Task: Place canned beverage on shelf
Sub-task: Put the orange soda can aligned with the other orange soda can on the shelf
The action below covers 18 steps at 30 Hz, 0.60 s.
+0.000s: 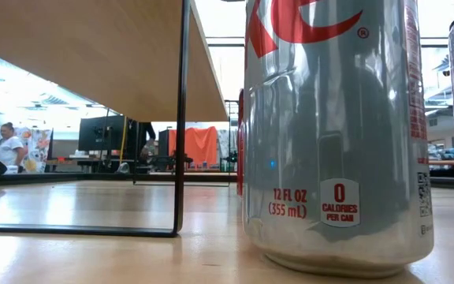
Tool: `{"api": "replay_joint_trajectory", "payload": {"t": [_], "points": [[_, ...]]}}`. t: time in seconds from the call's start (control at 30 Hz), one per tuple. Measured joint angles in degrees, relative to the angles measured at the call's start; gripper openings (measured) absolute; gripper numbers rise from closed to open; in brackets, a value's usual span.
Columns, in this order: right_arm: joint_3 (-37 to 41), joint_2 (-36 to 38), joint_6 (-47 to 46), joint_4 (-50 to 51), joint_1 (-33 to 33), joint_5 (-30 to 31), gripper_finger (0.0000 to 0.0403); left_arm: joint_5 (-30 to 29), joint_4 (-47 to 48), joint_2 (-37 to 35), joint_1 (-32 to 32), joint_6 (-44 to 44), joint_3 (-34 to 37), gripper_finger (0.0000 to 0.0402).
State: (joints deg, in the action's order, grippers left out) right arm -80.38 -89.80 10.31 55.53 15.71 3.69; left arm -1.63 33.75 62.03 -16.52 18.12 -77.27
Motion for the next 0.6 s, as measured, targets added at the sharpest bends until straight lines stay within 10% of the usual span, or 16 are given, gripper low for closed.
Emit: {"api": "replay_joint_trajectory", "payload": {"t": [0.3, 0.6], "points": [[0.0, -2.3, 9.8, -3.7, 7.1, -12.7, 0.0335, 0.1, 0.8, -0.8, 1.8, 12.6, -1.0, 0.0318], [0.1, -6.7, 12.2, -5.1, 8.5, -7.8, 0.0370, -0.3, 0.3, -0.2, 6.4, 19.6, -0.9, 0.0318]]}}
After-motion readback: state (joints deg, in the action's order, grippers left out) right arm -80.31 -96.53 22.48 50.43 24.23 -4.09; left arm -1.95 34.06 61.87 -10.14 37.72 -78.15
